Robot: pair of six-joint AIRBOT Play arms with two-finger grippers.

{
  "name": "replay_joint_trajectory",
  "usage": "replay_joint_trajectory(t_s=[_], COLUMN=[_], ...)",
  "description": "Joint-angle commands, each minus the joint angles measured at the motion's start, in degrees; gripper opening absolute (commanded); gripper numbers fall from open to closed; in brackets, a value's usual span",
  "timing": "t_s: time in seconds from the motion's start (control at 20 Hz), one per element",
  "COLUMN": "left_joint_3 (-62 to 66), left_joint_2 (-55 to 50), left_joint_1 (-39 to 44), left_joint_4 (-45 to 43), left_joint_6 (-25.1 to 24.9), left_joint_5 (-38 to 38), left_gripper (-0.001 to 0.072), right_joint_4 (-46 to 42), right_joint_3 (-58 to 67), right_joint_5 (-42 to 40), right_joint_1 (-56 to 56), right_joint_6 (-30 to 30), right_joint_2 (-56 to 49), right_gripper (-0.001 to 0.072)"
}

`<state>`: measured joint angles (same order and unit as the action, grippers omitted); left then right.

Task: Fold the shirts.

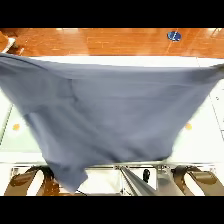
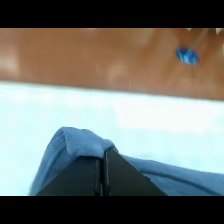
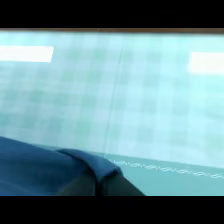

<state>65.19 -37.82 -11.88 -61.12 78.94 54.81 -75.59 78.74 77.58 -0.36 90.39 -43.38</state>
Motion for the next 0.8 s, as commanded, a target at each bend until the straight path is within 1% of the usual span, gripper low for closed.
replay_joint_trajectory(t_s=[0.0, 0.15, 0.25, 0.4, 0.5, 0.6, 0.75], left_joint_3=[-2.8, -0.1, 6.4, 18.2, 25.1, 29.4, 30.1], left_joint_2=[-14.0, -28.6, -38.9, -51.9, -58.5, -63.3, -67.2], left_joint_1=[4.0, 7.0, 7.1, 6.7, 6.7, 6.9, 7.2], left_joint_4=[2.1, 2.1, 2.0, 2.0, 2.0, 2.1, 2.0], left_joint_6=[-1.9, -1.7, -0.8, 3.1, 4.4, 4.3, 4.3], left_joint_5=[-8.2, -19.1, -20.7, -17.7, -13.0, -8.5, -6.3], left_gripper=[0.0016, 0.0016, 0.0016, 0.0016, 0.0016, 0.0016, 0.0016], right_joint_4=[2.2, 2.8, 2.1, 3.5, 6.1, 9.2, 9.5], right_joint_3=[-6.2, -4.5, 1.3, 13.4, 19.9, 23.2, 23.8], right_joint_5=[-11.1, -21.3, -24.7, -24.2, -22.4, -21.5, -21.2], right_joint_1=[0.1, 0.0, 0.0, -1.7, -3.5, -4.8, -4.9], right_joint_6=[-1.8, -2.6, -2.4, -0.4, 1.0, 0.9, 0.1], right_joint_2=[-10.8, -23.9, -33.6, -47.1, -53.9, -58.2, -61.7], right_gripper=[0.0022, 0.0023, 0.0022, 0.0022, 0.0022, 0.0022, 0.0022])
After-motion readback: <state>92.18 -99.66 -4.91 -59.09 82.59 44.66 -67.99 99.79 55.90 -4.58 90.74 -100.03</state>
